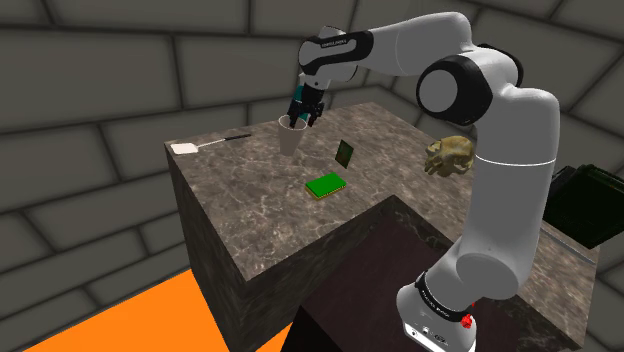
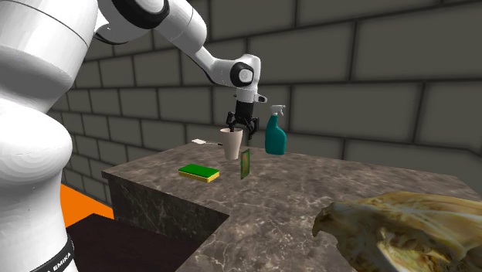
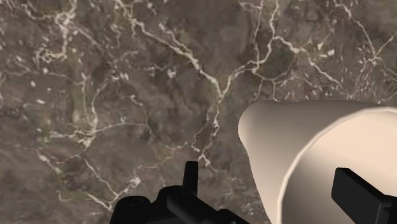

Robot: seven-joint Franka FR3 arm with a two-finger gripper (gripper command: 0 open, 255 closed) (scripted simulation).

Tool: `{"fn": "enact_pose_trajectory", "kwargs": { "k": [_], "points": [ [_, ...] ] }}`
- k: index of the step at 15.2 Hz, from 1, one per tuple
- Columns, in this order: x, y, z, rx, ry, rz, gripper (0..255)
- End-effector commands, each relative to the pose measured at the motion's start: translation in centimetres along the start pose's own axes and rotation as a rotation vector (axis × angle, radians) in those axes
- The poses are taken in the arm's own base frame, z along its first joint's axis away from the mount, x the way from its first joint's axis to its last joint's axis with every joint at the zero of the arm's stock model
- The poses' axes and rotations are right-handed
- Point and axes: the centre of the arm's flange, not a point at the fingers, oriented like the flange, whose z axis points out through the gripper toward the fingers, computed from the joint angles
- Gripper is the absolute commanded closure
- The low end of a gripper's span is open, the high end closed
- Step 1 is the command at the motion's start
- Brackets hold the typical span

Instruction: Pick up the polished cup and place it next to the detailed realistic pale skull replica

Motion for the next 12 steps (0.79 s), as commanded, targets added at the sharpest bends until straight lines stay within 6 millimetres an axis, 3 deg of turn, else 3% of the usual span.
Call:
{"fn": "enact_pose_trajectory", "kwargs": {
  "k": [1, 10, 12],
  "points": [
    [0.0, 0.0, 0.0, 0.0, 0.0, 0.0, 255],
    [0.0, 0.0, 0.0, 0.0, 0.0, 0.0, 255],
    [0.0, -0.2, -1.0, 0.0, 0.0, 0.0, 255]
  ]
}}
